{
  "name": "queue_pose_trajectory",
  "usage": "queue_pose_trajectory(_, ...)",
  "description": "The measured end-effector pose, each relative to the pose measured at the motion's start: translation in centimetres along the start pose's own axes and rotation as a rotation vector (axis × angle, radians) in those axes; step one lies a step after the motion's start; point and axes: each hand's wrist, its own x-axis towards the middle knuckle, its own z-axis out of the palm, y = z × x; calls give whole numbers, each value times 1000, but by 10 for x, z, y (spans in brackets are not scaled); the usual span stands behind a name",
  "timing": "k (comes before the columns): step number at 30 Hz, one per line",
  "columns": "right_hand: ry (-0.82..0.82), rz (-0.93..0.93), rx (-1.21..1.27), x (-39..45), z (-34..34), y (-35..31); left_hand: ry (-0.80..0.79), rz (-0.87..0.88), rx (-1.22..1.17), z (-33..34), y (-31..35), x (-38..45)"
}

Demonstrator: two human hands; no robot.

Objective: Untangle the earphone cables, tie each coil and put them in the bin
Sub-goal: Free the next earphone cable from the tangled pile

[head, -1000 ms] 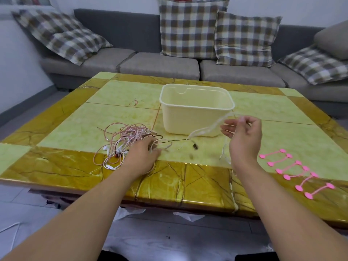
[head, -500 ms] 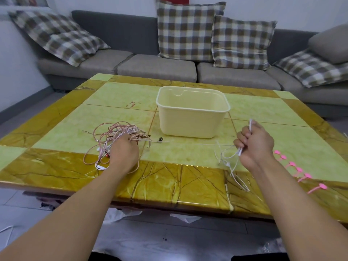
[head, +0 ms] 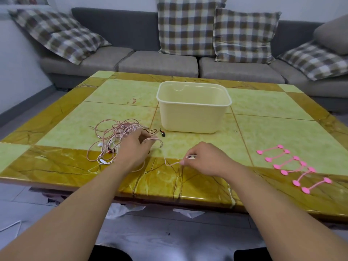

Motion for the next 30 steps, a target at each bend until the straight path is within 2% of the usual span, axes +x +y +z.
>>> queue_pose_trajectory(3, 86, -40, -6, 7, 7, -11, -100, 41, 36, 3, -8, -3)
queue_pose_trajectory(5, 159, -96, 137, 8, 11, -20, -171, 55, 44, 3, -7, -5)
queue_pose_trajectory(9, 387, -131, 1077, 10, -8, -37, -260, 65, 139, 1, -8, -6)
queue_pose_trajectory(11, 446, -114, 1493, 12, -27, -35, -263, 61, 129, -2, -12, -5)
queue_pose_trajectory(13, 472, -77, 1784, 10, -40, -28, -263, 56, 90, -3, -18, -3)
queue_pose_trajectory(14, 496, -53, 1832, 9, -42, -22, -256, 54, 87, -4, -20, -3)
queue_pose_trajectory(16, 566, 7, 1755, 10, -43, -10, -217, 43, 134, -5, -22, -1)
queue_pose_trajectory(17, 619, 45, 1632, 10, -43, -4, -192, 40, 165, -5, -22, -1)
queue_pose_trajectory(19, 686, 126, 1161, 9, -45, 3, -153, 40, 193, -6, -23, 0)
queue_pose_trajectory(21, 550, 162, 667, 4, -45, 7, -145, 45, 181, -6, -24, 1)
queue_pose_trajectory(23, 318, 149, 394, -3, -38, 6, -145, 44, 179, -5, -27, 2)
queue_pose_trajectory(26, 131, 87, 187, -6, -21, 4, -130, 28, 188, -5, -27, 3)
queue_pose_trajectory(30, 69, 49, 76, 3, -4, 4, -114, 40, 191, -3, -24, 2)
